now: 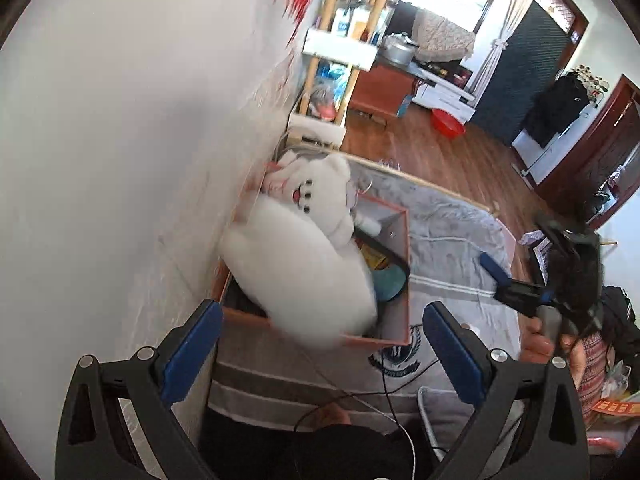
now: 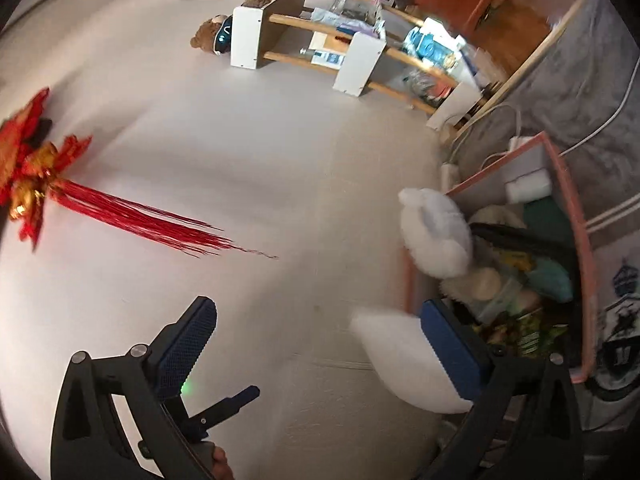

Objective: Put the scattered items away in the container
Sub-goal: 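Carry the large white plush into the box with the right gripper while the left grasps the tagged white plush, then grasp the white ribbed cup on the bed with the right gripper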

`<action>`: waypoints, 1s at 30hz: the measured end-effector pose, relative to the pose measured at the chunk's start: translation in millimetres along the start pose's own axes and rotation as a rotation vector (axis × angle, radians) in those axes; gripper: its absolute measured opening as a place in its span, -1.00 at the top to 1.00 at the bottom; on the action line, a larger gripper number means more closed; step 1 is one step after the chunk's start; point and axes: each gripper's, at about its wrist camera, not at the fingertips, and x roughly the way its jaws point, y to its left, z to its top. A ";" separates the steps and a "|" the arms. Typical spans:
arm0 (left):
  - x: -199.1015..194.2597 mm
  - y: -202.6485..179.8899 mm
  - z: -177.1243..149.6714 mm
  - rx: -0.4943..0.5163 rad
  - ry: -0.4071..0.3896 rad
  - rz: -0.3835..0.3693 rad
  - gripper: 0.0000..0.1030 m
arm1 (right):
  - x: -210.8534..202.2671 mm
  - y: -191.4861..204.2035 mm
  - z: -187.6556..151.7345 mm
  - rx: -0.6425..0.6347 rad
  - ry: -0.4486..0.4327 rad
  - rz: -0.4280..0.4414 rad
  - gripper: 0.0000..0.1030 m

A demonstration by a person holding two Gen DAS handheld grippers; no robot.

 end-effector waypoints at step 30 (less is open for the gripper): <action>202.3 -94.1 -82.3 0.108 0.365 -0.051 -0.95 | -161.2 -318.4 5.8 0.143 0.063 -0.812 -0.13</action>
